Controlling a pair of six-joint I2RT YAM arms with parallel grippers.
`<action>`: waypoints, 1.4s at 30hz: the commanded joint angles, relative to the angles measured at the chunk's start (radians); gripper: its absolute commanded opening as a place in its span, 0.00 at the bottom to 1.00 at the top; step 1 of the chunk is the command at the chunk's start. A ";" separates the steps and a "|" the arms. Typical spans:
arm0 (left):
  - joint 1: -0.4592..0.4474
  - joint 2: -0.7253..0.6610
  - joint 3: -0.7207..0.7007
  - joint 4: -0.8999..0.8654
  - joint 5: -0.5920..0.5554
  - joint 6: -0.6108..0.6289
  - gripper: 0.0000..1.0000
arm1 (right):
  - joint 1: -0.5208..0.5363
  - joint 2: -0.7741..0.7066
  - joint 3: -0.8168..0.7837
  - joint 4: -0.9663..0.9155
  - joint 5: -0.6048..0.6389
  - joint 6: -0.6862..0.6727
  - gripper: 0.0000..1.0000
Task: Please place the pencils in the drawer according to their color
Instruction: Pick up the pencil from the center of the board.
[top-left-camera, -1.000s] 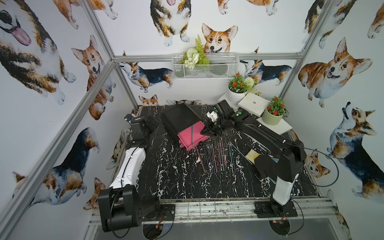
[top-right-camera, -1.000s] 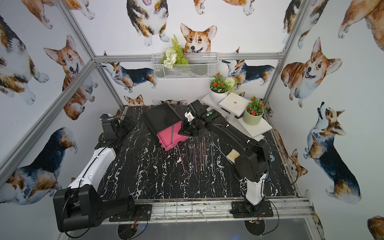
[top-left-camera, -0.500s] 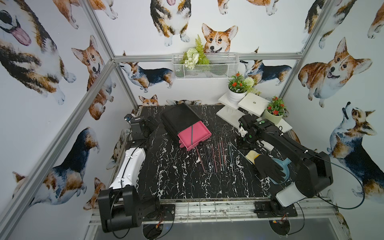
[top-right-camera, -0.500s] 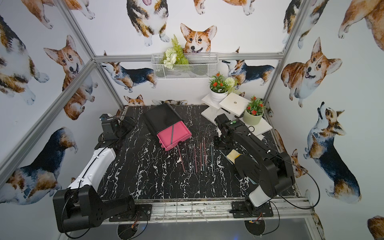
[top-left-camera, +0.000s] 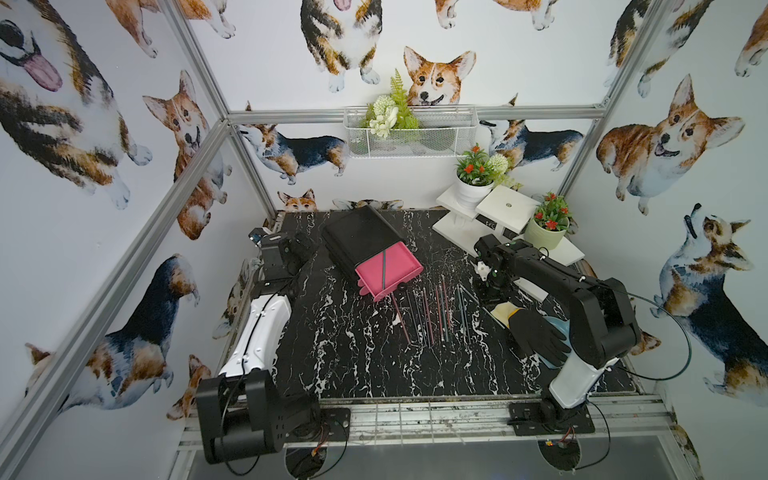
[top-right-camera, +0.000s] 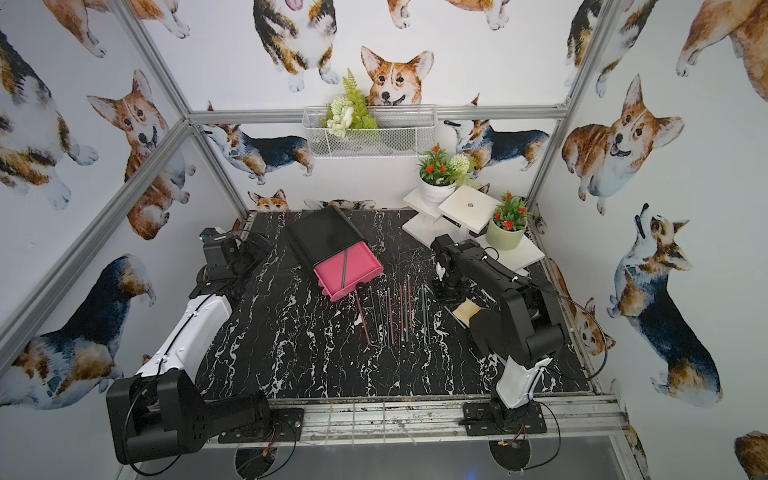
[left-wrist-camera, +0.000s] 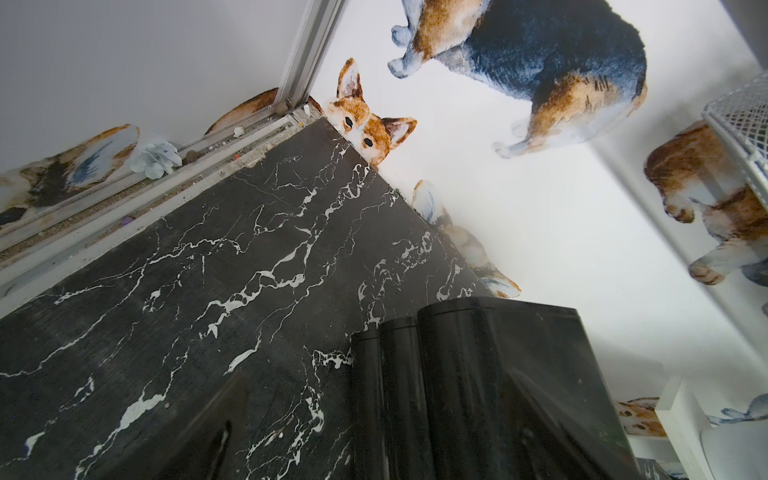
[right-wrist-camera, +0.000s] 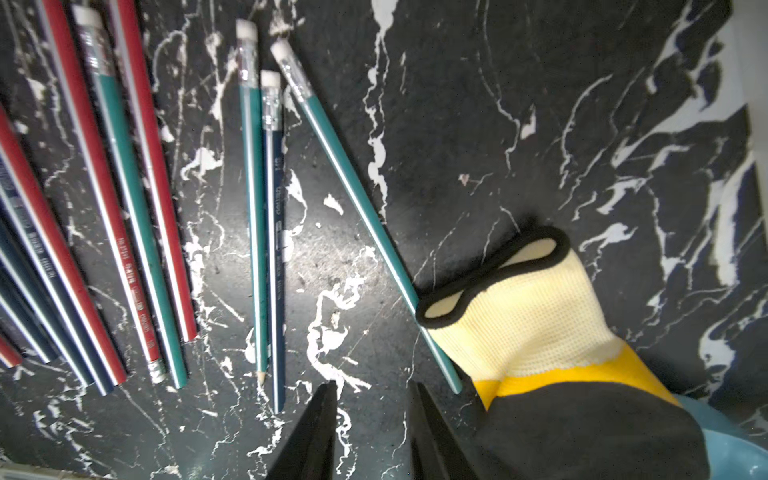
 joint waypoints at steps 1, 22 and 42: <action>0.004 0.008 -0.001 0.028 0.019 -0.014 1.00 | -0.001 0.032 0.022 -0.008 0.069 -0.063 0.35; 0.020 0.017 -0.006 0.041 0.037 -0.032 1.00 | -0.001 0.173 0.038 0.021 0.037 -0.148 0.35; 0.020 0.014 -0.009 0.046 0.039 -0.030 1.00 | -0.030 0.293 0.102 0.055 0.049 -0.103 0.24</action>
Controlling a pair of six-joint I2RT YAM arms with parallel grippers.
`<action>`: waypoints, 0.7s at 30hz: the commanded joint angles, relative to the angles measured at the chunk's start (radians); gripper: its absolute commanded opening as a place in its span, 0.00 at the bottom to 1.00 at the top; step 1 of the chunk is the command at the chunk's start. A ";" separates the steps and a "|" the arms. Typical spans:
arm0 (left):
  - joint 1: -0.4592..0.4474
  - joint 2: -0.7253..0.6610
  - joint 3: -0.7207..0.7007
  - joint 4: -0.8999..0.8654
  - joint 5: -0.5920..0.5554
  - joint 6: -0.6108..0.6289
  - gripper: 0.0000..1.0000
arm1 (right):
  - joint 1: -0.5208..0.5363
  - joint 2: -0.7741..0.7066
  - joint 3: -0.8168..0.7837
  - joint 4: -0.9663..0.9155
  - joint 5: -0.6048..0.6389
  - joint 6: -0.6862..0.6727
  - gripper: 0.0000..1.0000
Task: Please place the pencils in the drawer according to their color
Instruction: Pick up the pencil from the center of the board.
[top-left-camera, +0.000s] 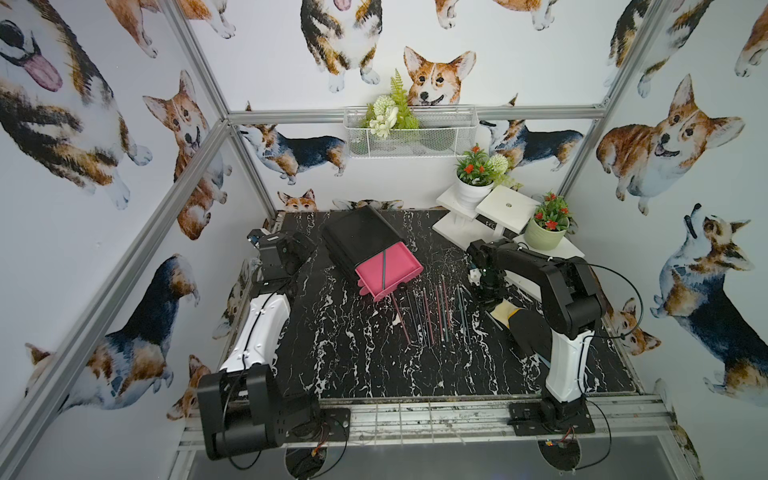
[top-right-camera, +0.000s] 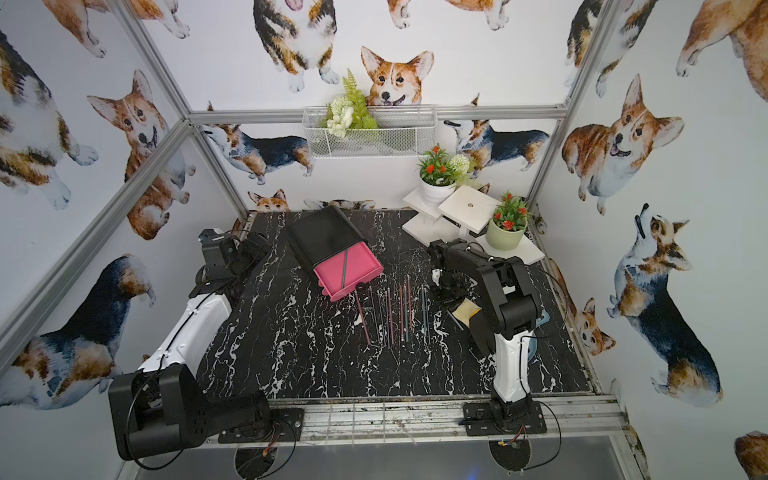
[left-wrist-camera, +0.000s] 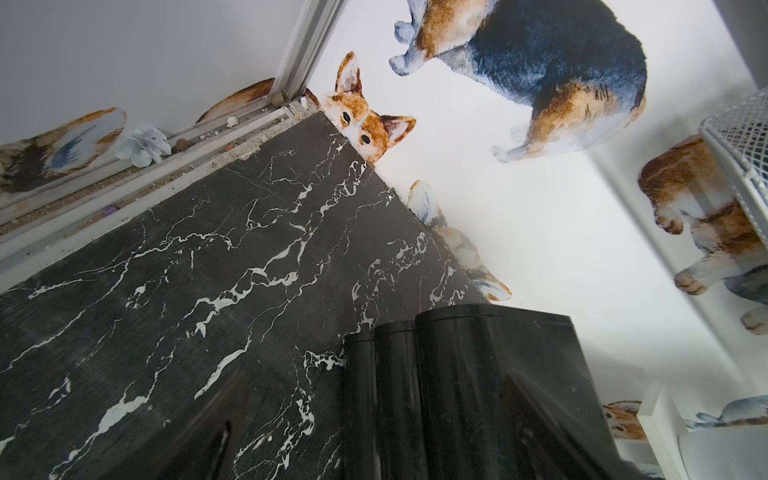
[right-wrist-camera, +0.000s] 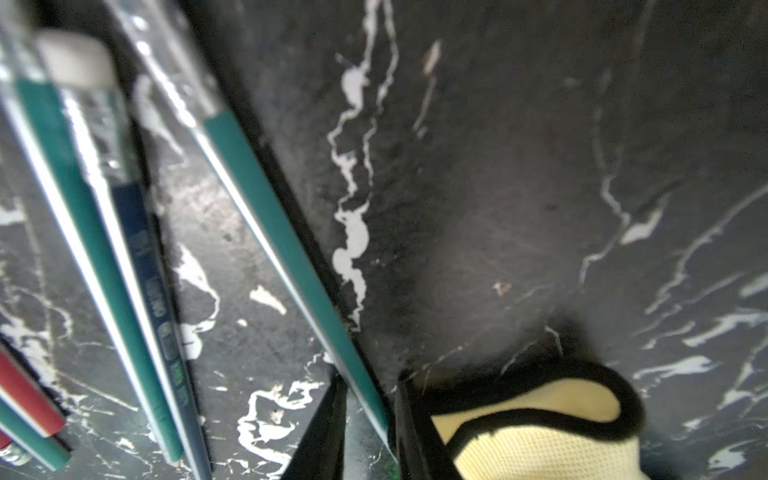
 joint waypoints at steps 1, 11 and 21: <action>0.001 0.000 -0.003 0.019 0.003 0.002 1.00 | -0.004 0.042 0.015 0.085 0.027 0.031 0.23; 0.002 0.003 -0.002 0.021 0.002 0.002 1.00 | 0.030 0.082 0.099 0.087 0.062 0.055 0.22; 0.004 0.002 -0.003 0.022 0.004 0.001 1.00 | 0.072 0.078 0.128 0.101 0.061 0.065 0.24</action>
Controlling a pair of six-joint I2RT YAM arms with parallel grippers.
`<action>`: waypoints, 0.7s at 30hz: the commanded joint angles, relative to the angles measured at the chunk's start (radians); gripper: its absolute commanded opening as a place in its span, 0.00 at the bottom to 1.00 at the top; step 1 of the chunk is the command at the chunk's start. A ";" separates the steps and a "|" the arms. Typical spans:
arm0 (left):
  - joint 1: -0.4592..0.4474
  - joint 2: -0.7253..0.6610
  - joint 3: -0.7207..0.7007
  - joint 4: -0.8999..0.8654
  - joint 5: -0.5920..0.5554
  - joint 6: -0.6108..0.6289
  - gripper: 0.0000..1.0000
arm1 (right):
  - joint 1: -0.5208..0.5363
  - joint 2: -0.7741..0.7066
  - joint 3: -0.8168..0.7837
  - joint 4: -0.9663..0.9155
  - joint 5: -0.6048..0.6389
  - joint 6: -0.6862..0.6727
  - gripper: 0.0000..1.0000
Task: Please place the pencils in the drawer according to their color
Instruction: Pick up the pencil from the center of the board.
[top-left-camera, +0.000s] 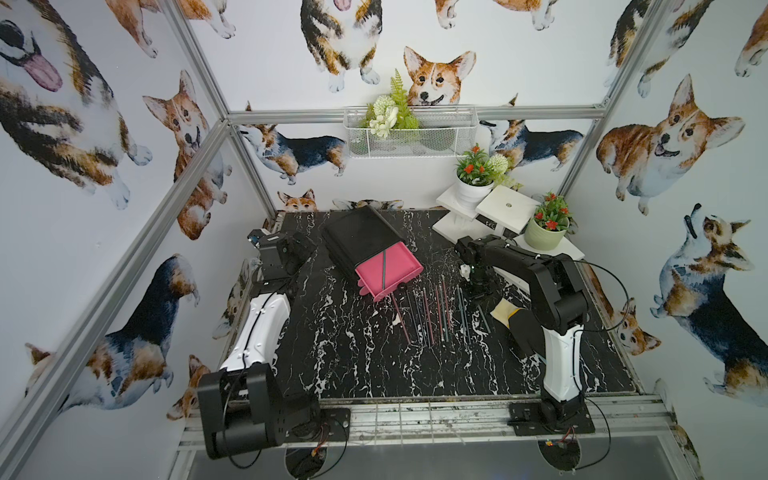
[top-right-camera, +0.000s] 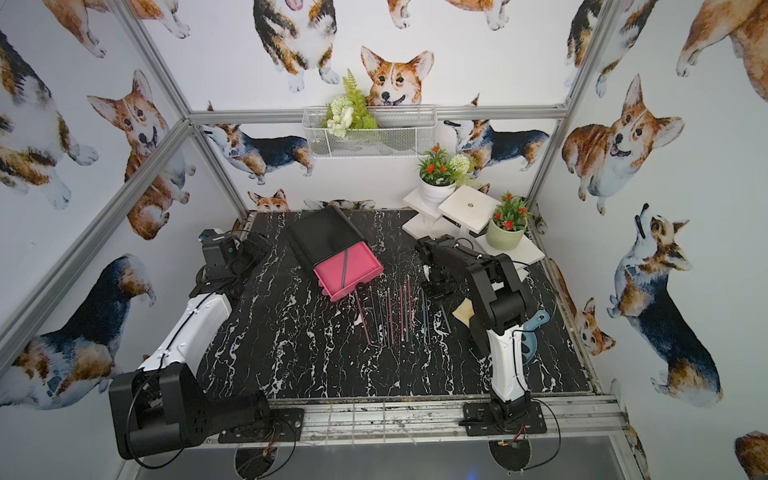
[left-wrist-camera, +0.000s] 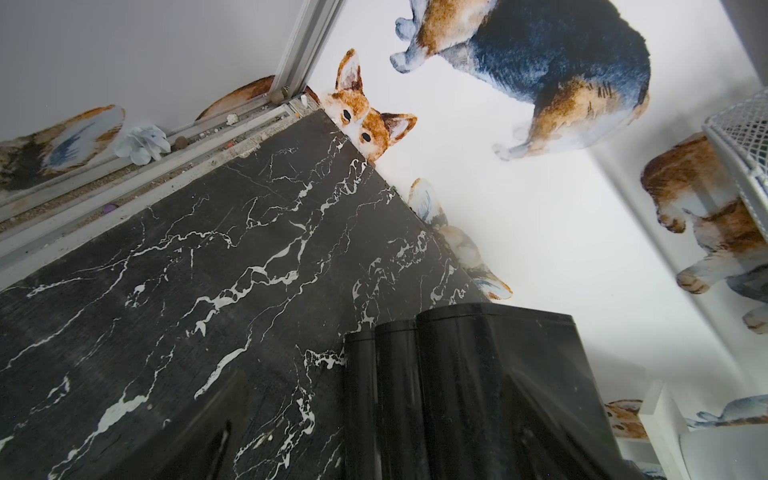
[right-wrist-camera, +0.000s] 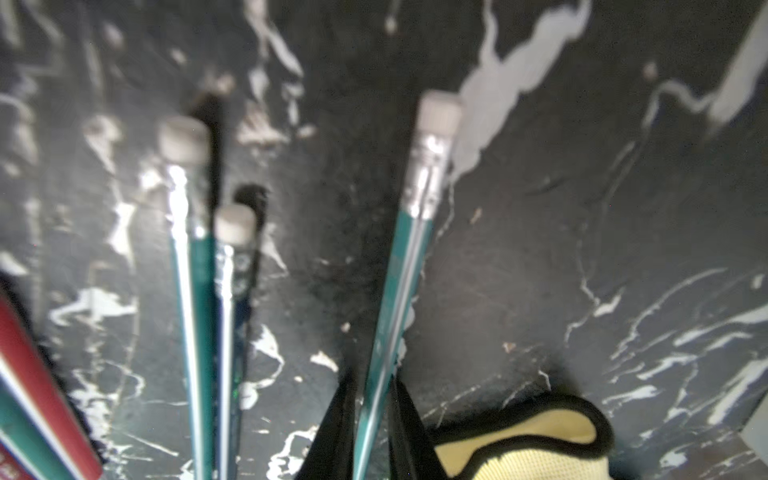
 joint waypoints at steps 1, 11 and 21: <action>0.002 -0.003 -0.005 0.021 -0.001 0.000 1.00 | -0.002 0.018 0.003 0.101 0.006 0.031 0.25; 0.005 -0.020 -0.007 0.019 -0.011 0.001 1.00 | -0.022 -0.021 -0.116 0.084 -0.019 0.132 0.24; 0.008 -0.026 -0.007 0.017 -0.013 0.002 1.00 | -0.005 -0.144 -0.248 0.073 -0.022 0.206 0.25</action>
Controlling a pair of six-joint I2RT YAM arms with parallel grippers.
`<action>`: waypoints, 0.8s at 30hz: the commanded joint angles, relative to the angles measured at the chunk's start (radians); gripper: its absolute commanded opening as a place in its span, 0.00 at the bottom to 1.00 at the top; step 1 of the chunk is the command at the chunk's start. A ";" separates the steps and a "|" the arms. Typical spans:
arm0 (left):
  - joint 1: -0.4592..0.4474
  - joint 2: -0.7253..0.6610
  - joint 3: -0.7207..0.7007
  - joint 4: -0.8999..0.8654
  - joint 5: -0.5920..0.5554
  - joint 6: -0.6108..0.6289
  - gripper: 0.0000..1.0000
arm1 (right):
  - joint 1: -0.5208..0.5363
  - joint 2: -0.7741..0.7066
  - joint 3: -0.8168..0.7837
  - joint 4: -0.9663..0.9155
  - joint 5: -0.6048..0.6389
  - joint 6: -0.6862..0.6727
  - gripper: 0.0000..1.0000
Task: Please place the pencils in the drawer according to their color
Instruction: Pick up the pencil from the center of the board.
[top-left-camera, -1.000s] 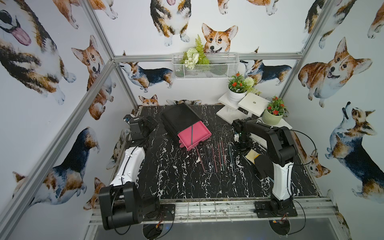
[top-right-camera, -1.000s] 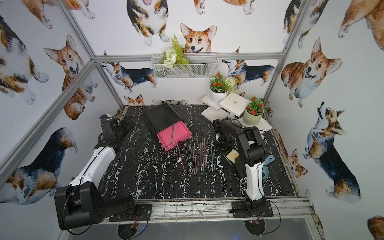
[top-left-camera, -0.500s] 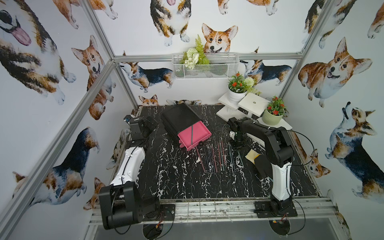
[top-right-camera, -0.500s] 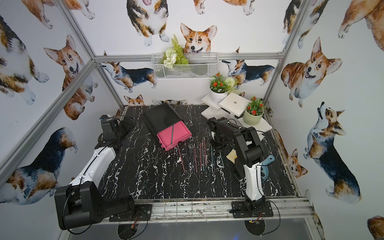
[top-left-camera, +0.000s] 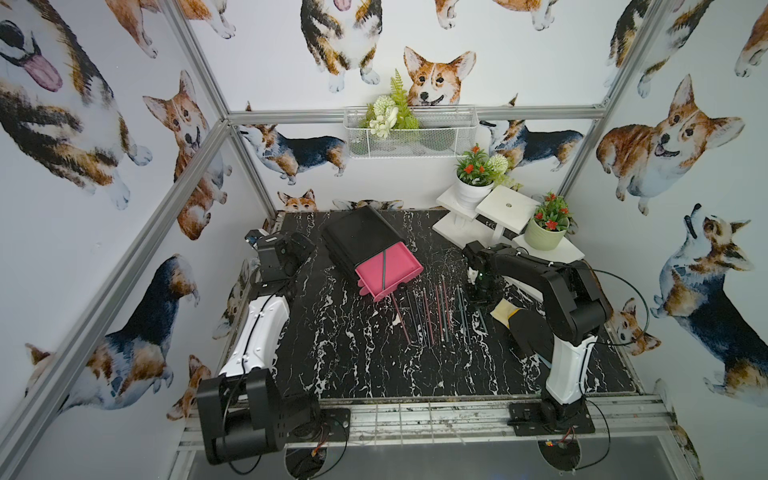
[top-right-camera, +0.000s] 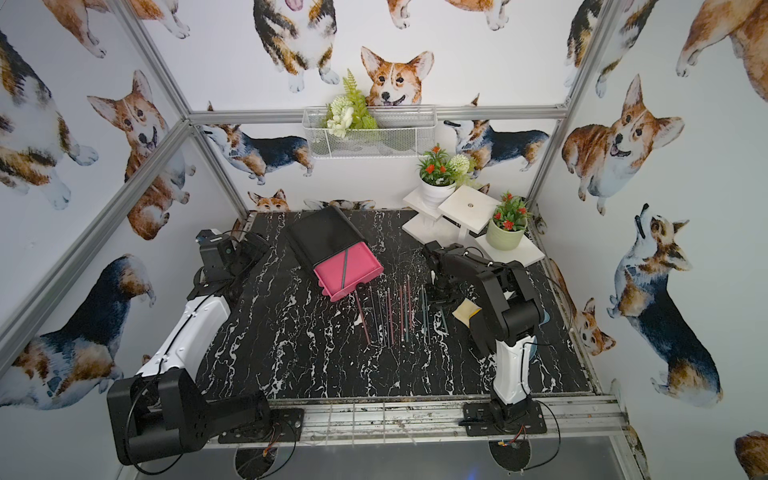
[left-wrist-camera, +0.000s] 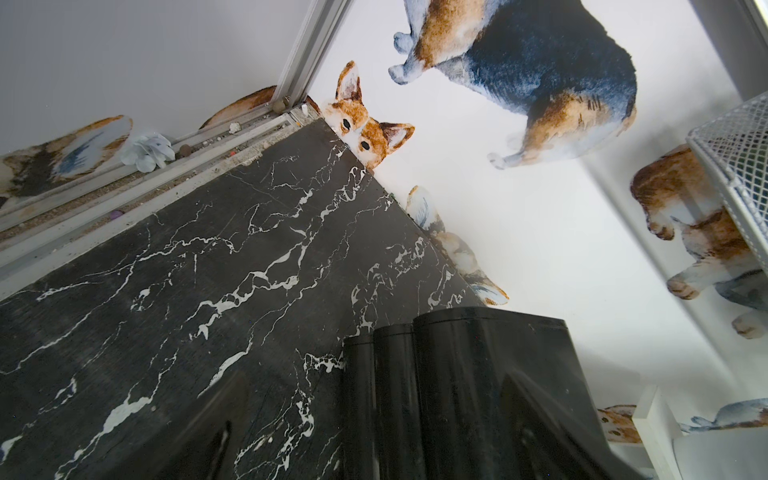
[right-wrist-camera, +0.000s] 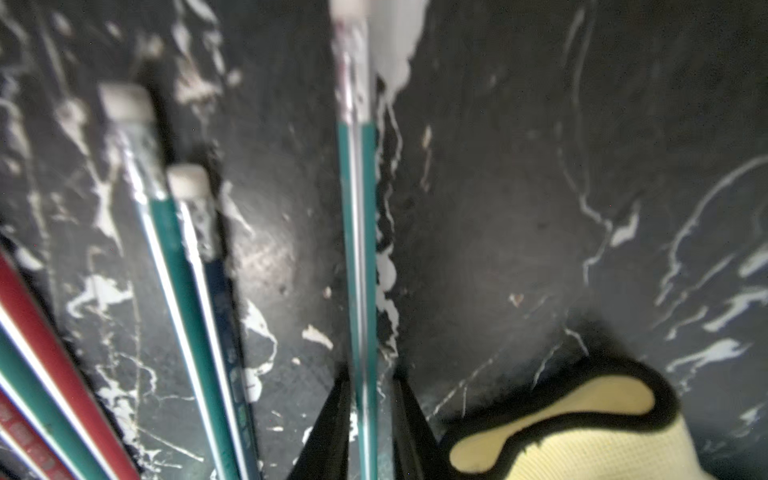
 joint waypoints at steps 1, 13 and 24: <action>0.002 -0.002 -0.002 0.017 -0.007 0.005 1.00 | 0.007 0.001 -0.037 -0.044 0.015 0.034 0.25; 0.003 -0.009 -0.002 0.015 -0.007 0.005 1.00 | 0.008 0.017 -0.089 0.058 -0.017 0.069 0.00; 0.003 -0.007 -0.004 0.018 -0.002 0.004 1.00 | 0.023 -0.067 -0.077 0.032 0.041 0.100 0.00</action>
